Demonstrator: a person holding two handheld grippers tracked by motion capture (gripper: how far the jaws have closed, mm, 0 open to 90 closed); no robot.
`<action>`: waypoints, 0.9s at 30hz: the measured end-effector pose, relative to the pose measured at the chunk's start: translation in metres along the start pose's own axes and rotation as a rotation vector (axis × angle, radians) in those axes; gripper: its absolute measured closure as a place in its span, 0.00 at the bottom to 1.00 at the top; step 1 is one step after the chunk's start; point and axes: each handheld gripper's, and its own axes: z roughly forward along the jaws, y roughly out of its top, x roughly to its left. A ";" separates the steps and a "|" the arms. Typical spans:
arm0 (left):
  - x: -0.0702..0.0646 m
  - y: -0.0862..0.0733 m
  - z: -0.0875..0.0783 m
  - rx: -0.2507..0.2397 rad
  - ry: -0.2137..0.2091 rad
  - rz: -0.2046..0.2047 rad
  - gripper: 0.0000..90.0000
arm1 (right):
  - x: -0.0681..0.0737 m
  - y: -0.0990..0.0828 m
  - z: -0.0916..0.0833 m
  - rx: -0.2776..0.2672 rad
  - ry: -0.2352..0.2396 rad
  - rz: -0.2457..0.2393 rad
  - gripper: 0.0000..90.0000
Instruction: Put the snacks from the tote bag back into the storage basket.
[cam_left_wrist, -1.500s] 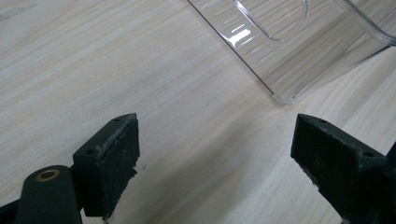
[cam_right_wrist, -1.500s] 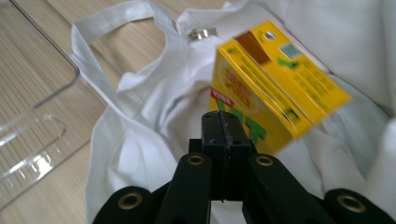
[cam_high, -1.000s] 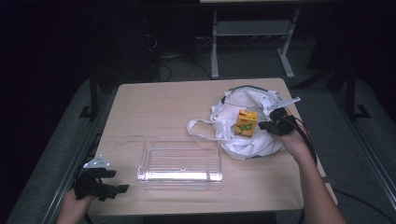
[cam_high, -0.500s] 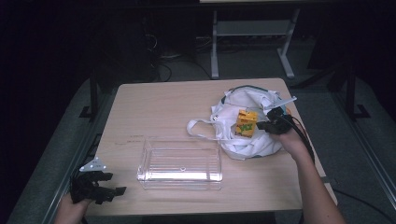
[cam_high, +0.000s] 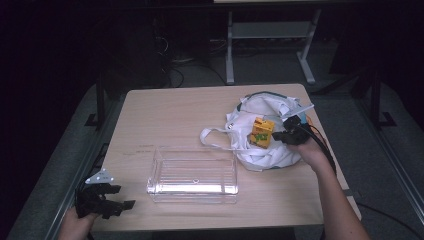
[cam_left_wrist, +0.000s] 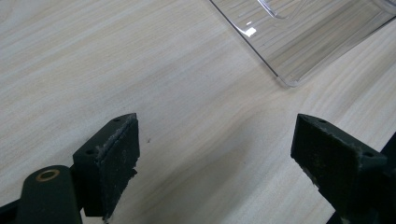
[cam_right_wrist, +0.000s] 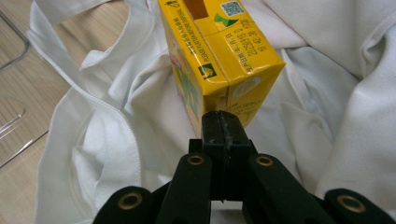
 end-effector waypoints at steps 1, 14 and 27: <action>0.000 0.000 0.000 -0.002 -0.001 -0.001 0.17 | 0.000 0.000 0.000 0.000 0.003 -0.005 1.00; 0.001 0.000 0.000 0.011 -0.004 0.008 0.17 | 0.012 0.004 0.002 0.014 0.054 -0.059 1.00; 0.000 0.001 0.002 0.018 -0.015 0.012 0.17 | 0.020 0.006 0.004 0.016 0.087 -0.077 1.00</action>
